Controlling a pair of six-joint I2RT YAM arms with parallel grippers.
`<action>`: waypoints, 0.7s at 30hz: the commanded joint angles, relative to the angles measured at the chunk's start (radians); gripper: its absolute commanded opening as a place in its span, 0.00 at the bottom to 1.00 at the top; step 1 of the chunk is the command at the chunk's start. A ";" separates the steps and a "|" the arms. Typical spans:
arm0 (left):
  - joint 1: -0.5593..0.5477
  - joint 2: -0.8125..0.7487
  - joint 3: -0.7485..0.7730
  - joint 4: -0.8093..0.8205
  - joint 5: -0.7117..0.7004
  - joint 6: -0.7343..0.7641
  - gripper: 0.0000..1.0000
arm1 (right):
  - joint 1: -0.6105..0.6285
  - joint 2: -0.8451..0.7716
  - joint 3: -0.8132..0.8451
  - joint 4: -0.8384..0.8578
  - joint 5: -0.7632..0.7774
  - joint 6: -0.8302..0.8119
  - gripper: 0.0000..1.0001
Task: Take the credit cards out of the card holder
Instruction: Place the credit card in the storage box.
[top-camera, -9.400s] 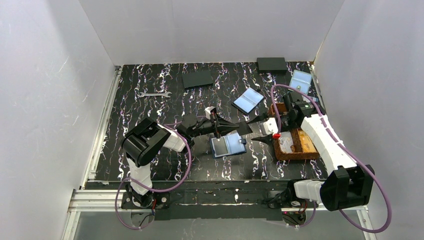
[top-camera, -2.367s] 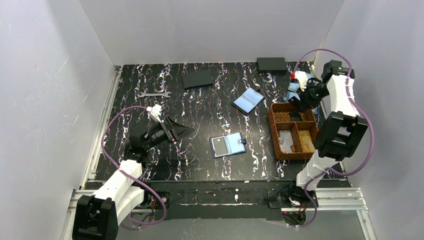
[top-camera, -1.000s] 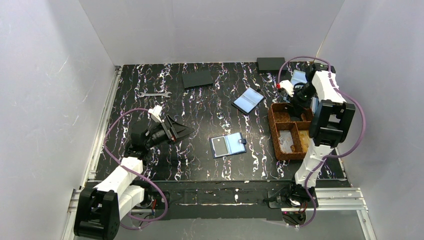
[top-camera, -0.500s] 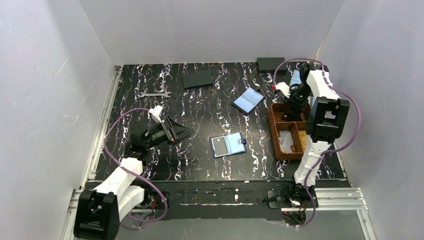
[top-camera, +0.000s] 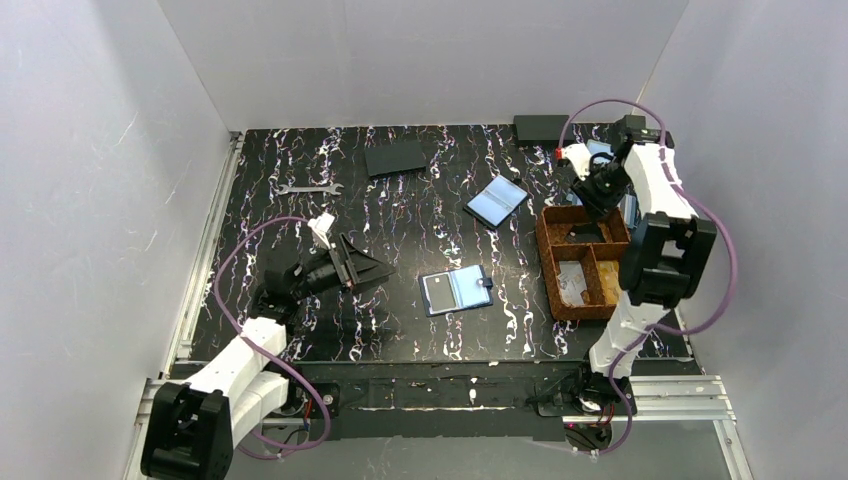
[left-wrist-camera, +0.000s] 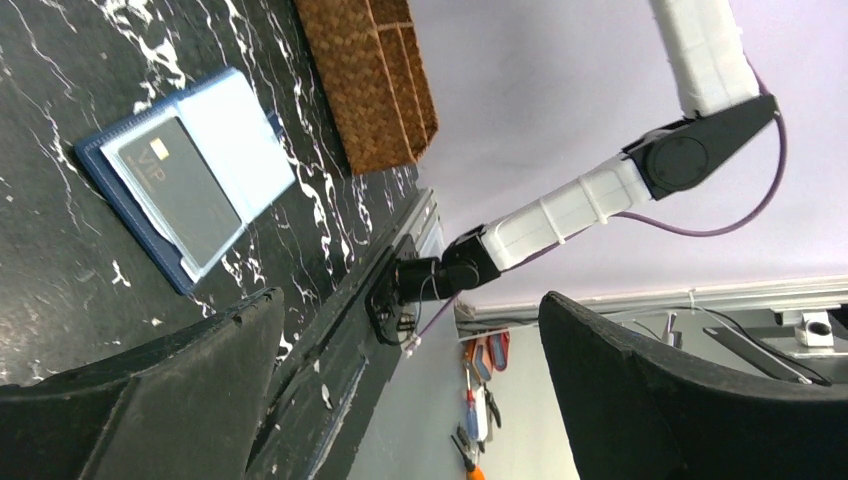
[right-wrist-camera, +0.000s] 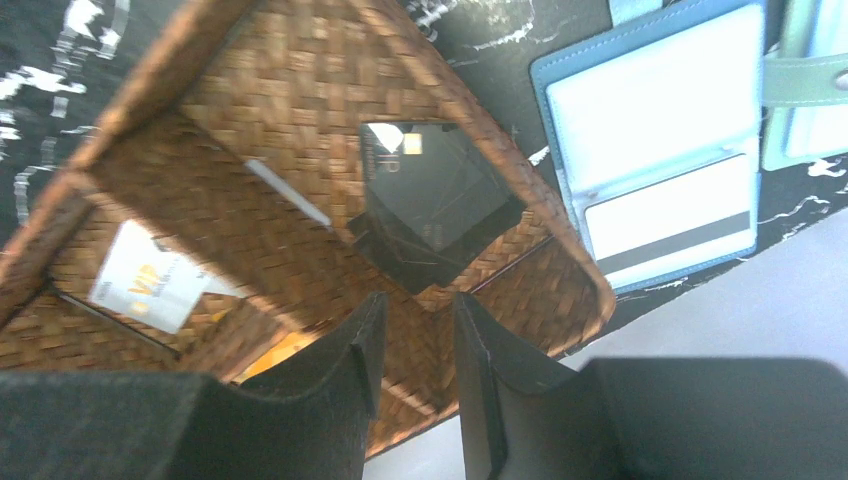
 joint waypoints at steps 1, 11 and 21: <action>-0.064 0.033 0.017 0.018 -0.008 -0.011 0.98 | -0.003 -0.195 -0.075 -0.024 -0.172 0.052 0.39; -0.284 0.177 0.055 -0.017 -0.205 0.016 0.98 | 0.055 -0.531 -0.485 0.133 -0.889 0.101 0.58; -0.395 0.154 0.218 -0.534 -0.502 0.220 0.98 | 0.359 -0.567 -0.760 0.533 -0.824 0.466 0.59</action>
